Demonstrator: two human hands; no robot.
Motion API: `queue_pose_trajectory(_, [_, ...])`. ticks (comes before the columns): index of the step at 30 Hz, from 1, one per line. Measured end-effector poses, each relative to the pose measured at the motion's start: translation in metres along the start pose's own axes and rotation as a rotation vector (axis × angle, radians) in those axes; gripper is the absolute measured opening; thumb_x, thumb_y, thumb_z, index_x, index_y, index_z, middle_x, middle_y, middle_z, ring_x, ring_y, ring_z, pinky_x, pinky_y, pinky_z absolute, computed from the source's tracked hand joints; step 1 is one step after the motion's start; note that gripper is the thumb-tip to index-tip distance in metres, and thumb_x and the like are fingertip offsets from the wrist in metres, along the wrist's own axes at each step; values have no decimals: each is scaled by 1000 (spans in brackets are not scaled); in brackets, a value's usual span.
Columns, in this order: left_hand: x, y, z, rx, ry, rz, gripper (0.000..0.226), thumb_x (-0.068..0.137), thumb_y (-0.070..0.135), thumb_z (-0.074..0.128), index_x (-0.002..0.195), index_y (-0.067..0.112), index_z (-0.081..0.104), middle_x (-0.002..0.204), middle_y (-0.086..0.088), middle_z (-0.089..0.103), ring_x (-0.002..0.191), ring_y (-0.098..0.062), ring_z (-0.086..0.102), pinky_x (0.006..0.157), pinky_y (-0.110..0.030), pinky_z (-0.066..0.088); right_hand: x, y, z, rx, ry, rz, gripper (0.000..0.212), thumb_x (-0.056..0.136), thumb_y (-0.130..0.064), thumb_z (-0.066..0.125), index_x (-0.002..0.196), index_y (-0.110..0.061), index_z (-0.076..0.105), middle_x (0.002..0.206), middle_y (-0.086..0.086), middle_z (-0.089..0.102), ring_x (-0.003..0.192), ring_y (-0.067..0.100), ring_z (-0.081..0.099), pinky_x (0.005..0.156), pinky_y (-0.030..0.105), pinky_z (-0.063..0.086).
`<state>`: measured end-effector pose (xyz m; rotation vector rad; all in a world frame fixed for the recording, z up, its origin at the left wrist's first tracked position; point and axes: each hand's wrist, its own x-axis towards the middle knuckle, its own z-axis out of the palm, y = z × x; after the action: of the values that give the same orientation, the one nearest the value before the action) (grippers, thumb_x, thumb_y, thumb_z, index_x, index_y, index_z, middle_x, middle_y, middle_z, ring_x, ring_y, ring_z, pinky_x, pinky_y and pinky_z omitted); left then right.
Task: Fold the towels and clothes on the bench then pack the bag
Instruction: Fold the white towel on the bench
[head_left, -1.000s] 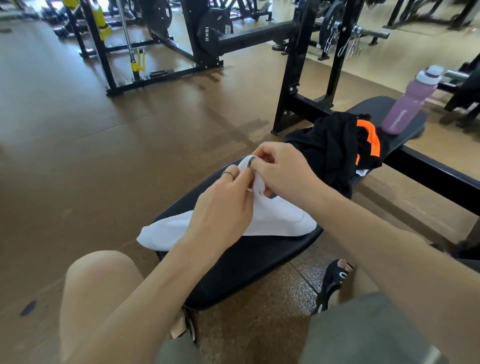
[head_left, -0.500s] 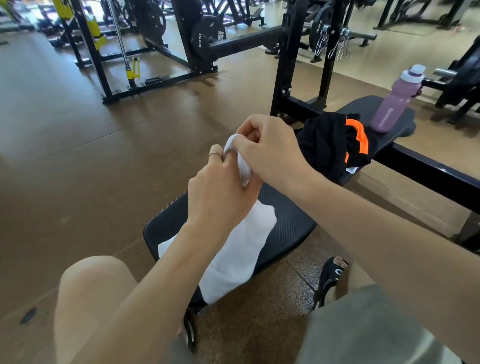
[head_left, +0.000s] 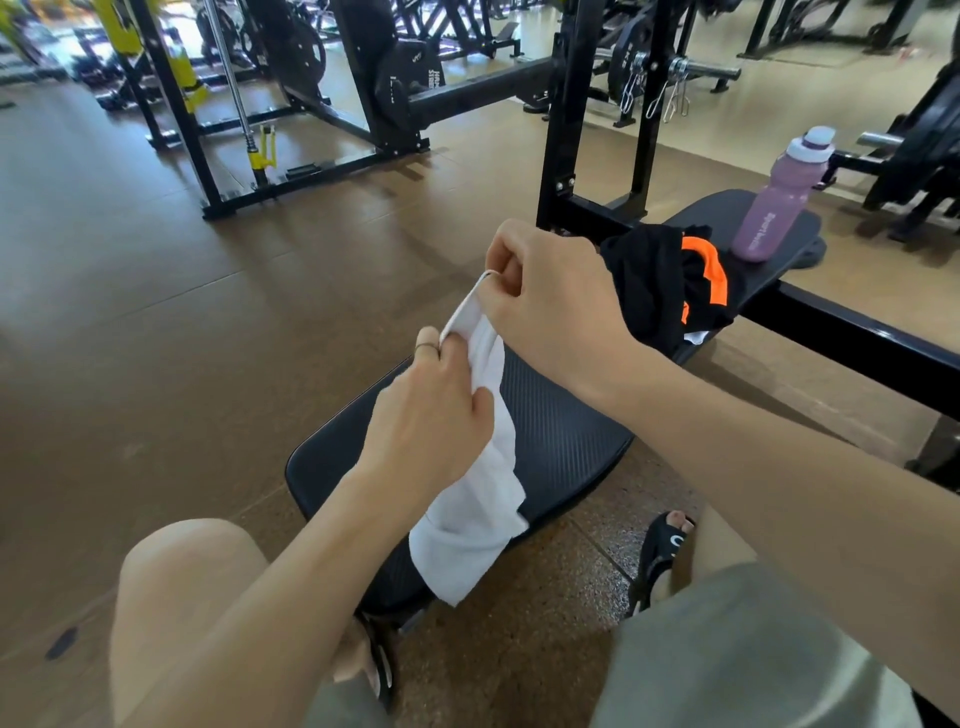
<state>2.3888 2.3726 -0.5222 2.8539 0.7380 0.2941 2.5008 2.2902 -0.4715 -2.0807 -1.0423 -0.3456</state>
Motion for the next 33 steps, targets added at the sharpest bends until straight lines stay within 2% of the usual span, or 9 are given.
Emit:
queue_pose_trajectory(4, [-10,-21,10,18,-116,101,30,99,27,41,122,8,45,129,-12,45,65,-20,43,56,-24,33,4,16,-9,-58,19,26,6,88,-19,55,85,-16,59,65,-2,59,63,20,59,63,43,54])
queue_pose_trajectory(6, [-13,-32,12,40,-108,152,26,99,33,45,116,13,46,109,1,40,59,-13,42,50,-18,26,4,22,-12,-56,27,55,6,87,-19,55,84,-16,59,66,-3,59,65,19,59,65,43,54])
queue_pose_trajectory(8, [-15,-39,12,69,-76,191,25,97,39,51,108,17,43,102,7,32,58,-11,41,49,-16,24,2,24,-13,-39,31,82,7,87,-17,55,84,-14,60,67,-1,59,65,20,59,65,42,54])
queue_pose_trajectory(14, [-18,-55,27,99,-206,319,43,99,40,52,134,21,37,114,9,35,74,-12,55,61,-23,51,3,32,-16,-2,50,131,8,86,-19,56,84,-16,63,67,-3,61,68,18,61,68,43,56])
queue_pose_trajectory(19, [-22,-61,34,112,-221,403,35,106,46,33,128,21,44,115,3,47,83,-17,59,72,-34,56,1,42,-16,17,49,147,7,86,-20,58,84,-18,65,68,-6,60,70,15,61,70,43,57])
queue_pose_trajectory(23, [-19,-67,36,-6,-261,371,56,98,51,19,120,13,55,122,-10,54,103,-32,59,82,-43,49,-1,48,-19,40,47,141,7,87,-19,59,85,-17,65,68,-6,60,68,13,60,68,37,56])
queue_pose_trajectory(27, [-21,-80,30,-47,-176,348,30,104,37,36,108,14,56,112,-8,54,93,-28,58,75,-36,45,-7,67,-24,-47,-17,108,4,88,-19,57,87,-20,61,67,-8,59,66,15,59,66,42,56])
queue_pose_trajectory(31, [-16,-95,26,-25,-130,314,24,105,42,27,104,27,47,103,-6,54,80,-29,58,68,-42,50,-14,84,-29,-151,-95,60,6,87,-18,56,91,-21,53,71,-5,59,67,19,59,64,43,55])
queue_pose_trajectory(33, [-13,-99,24,43,-63,327,20,105,36,34,102,22,48,91,-6,53,65,-29,57,57,-42,51,-16,87,-29,-213,-144,27,13,84,-12,54,93,-19,47,76,0,56,67,24,56,62,45,53])
